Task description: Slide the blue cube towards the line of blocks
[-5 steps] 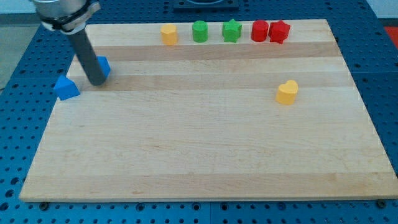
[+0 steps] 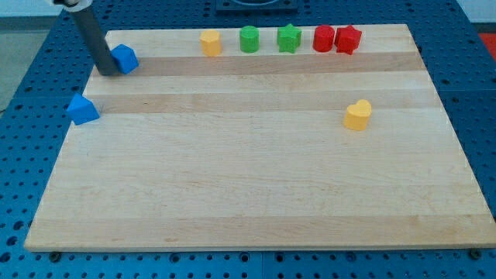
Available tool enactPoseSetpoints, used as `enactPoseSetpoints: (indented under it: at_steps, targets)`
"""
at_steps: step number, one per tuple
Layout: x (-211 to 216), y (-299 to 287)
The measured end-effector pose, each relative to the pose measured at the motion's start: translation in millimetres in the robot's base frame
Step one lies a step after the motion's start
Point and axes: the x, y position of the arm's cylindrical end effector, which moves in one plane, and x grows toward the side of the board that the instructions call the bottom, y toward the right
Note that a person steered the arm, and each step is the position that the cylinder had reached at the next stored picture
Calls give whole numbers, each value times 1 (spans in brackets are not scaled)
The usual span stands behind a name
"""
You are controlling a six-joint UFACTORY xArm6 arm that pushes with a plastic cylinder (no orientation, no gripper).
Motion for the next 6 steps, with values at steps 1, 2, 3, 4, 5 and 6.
enactPoseSetpoints:
  at_steps: [1, 2, 3, 4, 5, 6]
  targets:
    - [-18, 12]
    - [-19, -9]
    - [-33, -28]
    - [-34, -2]
    - [-35, 23]
    - [-38, 37]
